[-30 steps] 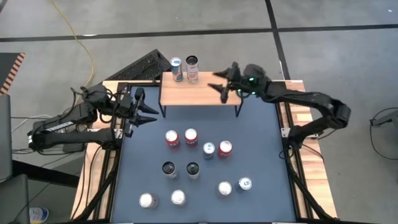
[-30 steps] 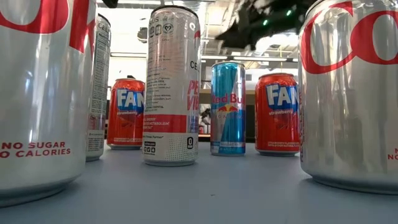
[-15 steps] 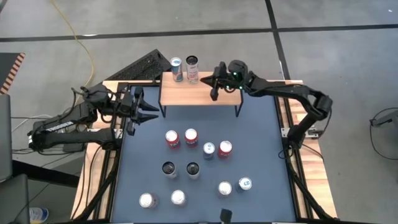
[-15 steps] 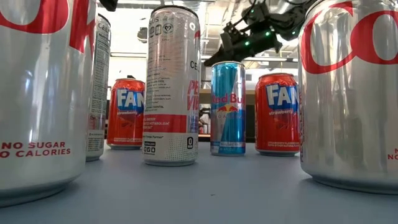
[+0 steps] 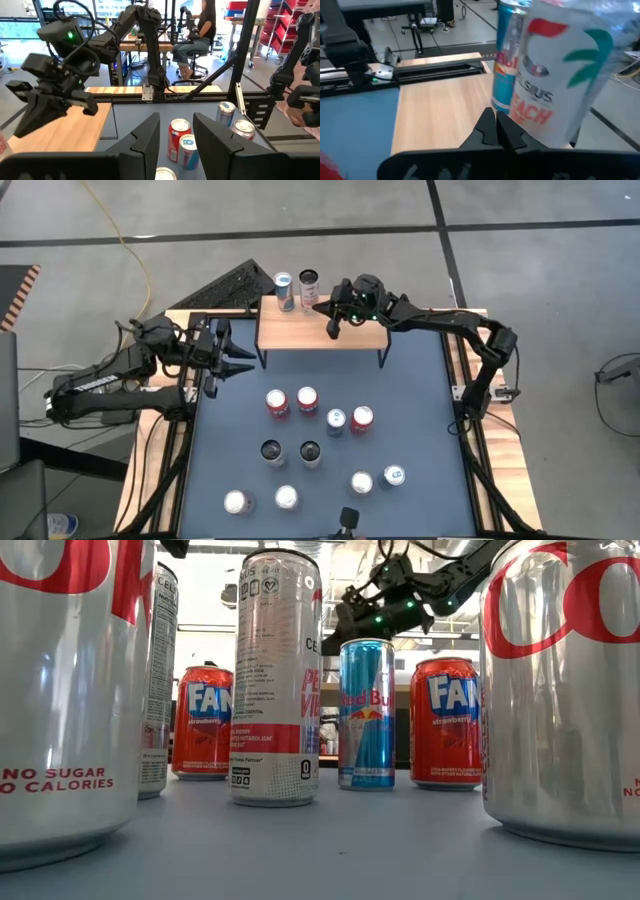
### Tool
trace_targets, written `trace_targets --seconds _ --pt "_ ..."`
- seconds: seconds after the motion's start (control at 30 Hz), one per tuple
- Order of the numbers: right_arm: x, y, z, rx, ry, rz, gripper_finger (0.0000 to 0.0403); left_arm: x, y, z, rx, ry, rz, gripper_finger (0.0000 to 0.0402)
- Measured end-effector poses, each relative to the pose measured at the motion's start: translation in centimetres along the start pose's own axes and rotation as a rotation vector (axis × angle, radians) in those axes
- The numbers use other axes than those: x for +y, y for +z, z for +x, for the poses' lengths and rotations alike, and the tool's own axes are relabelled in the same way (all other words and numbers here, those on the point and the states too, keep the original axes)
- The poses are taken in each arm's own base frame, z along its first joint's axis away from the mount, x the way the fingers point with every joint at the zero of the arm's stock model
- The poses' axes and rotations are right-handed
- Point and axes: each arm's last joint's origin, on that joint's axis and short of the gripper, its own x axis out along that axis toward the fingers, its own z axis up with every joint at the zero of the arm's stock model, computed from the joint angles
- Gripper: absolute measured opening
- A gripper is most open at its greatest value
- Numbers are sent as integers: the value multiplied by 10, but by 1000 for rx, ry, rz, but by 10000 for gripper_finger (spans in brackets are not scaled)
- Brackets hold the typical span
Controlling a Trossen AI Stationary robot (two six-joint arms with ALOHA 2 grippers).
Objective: Place canned beverage on shelf
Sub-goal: Put the top pink soda can on the shelf
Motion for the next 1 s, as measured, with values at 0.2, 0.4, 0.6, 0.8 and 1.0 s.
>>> trace_targets --seconds 0.2,0.4,0.6,0.8,1.0 --pt "-3 -4 13 17 6 8 0 0 -1 0 11 0 6 107" --pt "-9 0 12 1 -8 8 0 0 -1 0 10 0 6 107" --pt "-17 -1 10 1 -13 30 0 0 -1 0 10 0 11 107" --pt "-19 -1 9 1 -18 31 0 0 -1 0 9 0 11 107" --pt "-23 -2 8 1 -27 33 0 0 -1 0 8 3 13 107"
